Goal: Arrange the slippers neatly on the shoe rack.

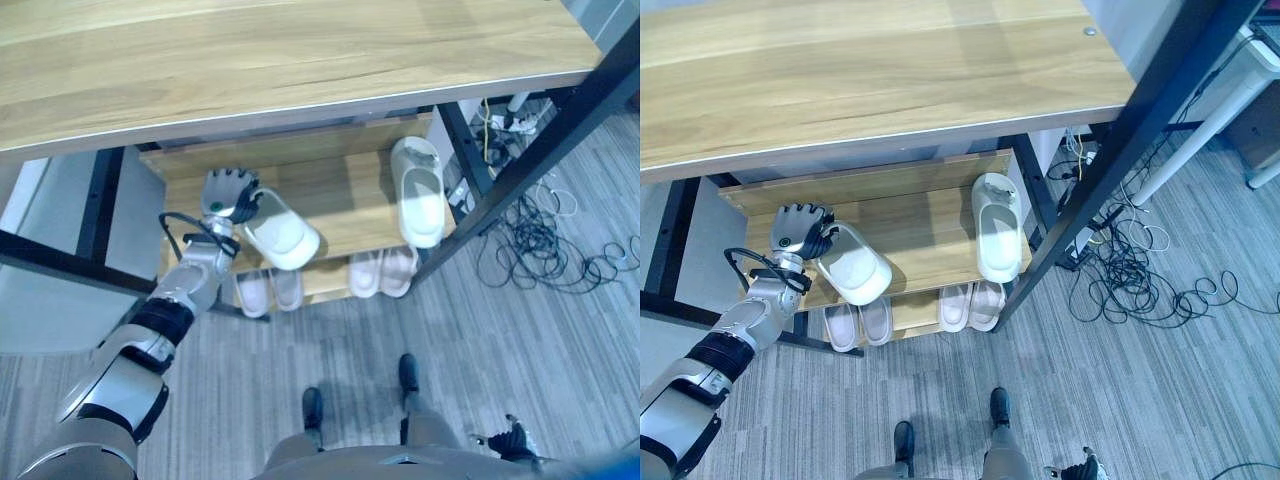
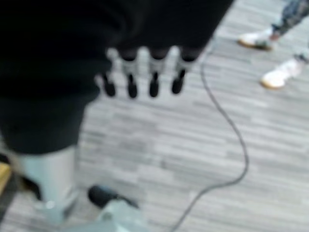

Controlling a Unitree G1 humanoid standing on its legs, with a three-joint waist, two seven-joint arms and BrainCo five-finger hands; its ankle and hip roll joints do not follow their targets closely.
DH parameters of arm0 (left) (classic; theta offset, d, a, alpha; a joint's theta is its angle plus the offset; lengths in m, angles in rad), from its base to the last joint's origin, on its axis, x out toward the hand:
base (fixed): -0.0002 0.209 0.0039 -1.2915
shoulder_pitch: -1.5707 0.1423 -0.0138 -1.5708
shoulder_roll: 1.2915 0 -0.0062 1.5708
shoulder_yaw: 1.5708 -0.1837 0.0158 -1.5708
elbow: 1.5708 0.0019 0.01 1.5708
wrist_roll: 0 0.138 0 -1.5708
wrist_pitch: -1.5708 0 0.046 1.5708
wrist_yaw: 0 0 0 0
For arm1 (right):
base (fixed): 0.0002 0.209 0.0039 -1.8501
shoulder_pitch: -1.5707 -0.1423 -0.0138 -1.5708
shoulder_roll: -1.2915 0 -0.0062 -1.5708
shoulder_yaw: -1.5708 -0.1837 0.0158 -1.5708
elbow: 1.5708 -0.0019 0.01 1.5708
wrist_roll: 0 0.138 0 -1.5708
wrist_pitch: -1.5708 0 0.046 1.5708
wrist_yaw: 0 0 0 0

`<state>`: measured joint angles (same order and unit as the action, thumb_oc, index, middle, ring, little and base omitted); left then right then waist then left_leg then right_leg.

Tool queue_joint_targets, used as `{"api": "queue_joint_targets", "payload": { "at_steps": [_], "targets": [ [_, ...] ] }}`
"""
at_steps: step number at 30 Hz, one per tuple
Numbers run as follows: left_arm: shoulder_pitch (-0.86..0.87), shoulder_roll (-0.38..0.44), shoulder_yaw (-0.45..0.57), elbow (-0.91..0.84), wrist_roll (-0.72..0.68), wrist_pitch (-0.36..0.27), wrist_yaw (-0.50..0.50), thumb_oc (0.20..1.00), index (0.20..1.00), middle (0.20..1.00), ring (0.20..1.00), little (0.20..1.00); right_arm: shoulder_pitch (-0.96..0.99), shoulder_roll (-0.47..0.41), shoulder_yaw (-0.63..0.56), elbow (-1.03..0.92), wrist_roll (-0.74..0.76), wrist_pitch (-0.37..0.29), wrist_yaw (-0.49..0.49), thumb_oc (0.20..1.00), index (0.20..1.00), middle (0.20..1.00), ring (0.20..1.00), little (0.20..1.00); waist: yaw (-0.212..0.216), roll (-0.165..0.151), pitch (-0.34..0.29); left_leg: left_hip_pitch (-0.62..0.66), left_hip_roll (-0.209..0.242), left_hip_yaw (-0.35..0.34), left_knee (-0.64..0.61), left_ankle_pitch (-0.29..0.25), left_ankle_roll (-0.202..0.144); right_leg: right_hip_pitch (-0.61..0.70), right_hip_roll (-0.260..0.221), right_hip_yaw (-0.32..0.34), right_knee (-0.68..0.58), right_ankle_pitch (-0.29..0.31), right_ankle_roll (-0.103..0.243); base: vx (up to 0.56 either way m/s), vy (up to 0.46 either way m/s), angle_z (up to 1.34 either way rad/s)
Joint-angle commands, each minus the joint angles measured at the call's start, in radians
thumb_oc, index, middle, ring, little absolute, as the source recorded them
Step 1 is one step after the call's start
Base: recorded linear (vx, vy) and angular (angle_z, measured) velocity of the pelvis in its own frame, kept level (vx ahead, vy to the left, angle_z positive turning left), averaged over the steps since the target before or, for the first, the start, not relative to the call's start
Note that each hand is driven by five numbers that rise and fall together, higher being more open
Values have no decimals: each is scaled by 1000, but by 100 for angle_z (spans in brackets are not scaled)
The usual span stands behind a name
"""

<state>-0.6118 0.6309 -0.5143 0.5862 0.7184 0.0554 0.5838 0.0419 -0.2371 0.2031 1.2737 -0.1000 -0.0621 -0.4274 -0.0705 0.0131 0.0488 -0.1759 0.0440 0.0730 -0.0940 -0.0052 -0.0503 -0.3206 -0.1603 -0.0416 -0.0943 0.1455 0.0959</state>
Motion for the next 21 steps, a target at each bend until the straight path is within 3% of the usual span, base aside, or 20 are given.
{"api": "queue_joint_targets", "payload": {
  "at_steps": [1, 10, 21],
  "targets": [
    [-192, -21, 27, 43, 6, -21, 67, 200, 200, 200, 200, 200, -41, -57, 4, 7, 23, -4, -29, 1000, 1000, 1000, 1000, 1000, -22, 55, 53, -79, -20, -39, 7, 43, -26, 73, -16, -7, 7, -69, 96, 0, 0, 0],
    [-215, -44, -14, 19, 29, -42, 119, 200, 200, 200, 200, 200, -83, -40, 4, -8, 72, -33, -30, 1000, 1000, 1000, 1000, 1000, -40, 95, 78, -92, -25, -12, 7, 42, -24, 39, -21, 25, 14, -61, 97, 19, 7, -10],
    [-327, -68, -78, 50, 32, -38, 110, 200, 200, 200, 200, 200, -93, -52, 12, -11, 75, -41, -53, 1000, 1000, 1000, 1000, 1000, -64, 114, 106, -113, -22, 4, 7, 44, -26, 2, -24, 35, 15, -53, 100, 3, -6, -6]
  ]
}}
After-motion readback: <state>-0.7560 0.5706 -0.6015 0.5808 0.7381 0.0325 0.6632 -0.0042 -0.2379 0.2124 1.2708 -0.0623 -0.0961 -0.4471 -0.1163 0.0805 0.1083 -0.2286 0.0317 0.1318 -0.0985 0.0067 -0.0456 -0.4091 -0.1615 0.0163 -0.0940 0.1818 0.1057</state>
